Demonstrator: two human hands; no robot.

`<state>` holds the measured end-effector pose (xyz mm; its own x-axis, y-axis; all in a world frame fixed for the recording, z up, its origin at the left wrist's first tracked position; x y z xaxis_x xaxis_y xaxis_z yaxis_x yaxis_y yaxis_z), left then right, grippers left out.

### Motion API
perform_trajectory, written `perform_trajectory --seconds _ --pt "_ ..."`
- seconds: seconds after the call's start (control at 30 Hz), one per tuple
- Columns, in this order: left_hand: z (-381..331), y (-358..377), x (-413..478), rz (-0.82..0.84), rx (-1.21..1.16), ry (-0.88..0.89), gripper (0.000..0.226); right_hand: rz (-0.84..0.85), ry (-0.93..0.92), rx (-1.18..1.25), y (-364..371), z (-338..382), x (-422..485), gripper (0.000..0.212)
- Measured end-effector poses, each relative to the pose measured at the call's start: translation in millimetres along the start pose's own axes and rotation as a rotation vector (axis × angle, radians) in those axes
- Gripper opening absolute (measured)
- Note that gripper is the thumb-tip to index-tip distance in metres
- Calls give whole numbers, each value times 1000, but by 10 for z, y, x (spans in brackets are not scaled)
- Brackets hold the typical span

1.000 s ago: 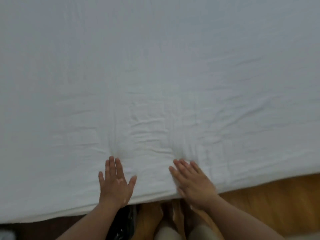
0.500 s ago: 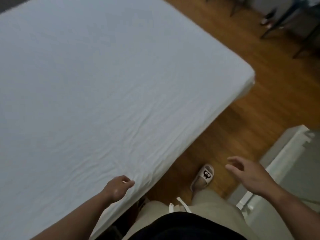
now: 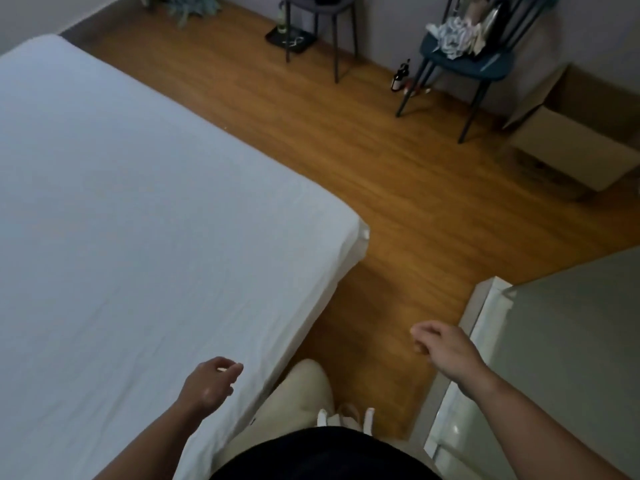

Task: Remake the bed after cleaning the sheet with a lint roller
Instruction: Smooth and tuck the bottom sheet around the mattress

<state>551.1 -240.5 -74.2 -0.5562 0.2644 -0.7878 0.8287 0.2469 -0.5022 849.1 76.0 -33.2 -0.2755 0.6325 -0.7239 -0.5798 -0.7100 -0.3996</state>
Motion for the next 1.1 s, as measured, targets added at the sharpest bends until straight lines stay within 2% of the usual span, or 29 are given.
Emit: perform_trajectory --seconds 0.23,0.43,0.57,0.7,0.77,0.83,0.93,1.1 --pt "-1859 304 1177 132 19 27 18 -24 64 82 -885 840 1315 14" --pt "-3784 214 1904 239 42 131 15 -183 189 69 -1936 1183 1990 17" --pt "-4846 -21 2450 220 26 214 18 -232 279 118 -2585 1446 2677 13" --pt "-5481 -314 3151 131 -54 190 21 -133 306 -24 -3055 2191 3712 12" --pt "-5577 -439 3420 75 -183 94 21 -89 192 -203 -3182 2733 4399 11" --pt "-5584 -502 3569 12 -314 -30 24 32 78 -352 -3218 3413 5076 13" --pt "-5558 -529 3543 -37 -477 -221 27 212 -60 -575 -3054 4754 5742 11" --pt "-5703 -645 3401 -129 -661 -387 21 299 -384 -591 -2211 6949 6379 12"
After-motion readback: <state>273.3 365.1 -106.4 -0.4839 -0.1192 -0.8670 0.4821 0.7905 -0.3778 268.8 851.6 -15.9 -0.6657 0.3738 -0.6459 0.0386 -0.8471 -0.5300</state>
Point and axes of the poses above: each hand's wrist, its own x-axis towards the middle knuckle, its own y-axis out of the palm, z = x × y, the point moved 6 cm from there along x, towards the middle knuckle, and after that the axes turned 5 degrees about x, right-handed, at the moved point
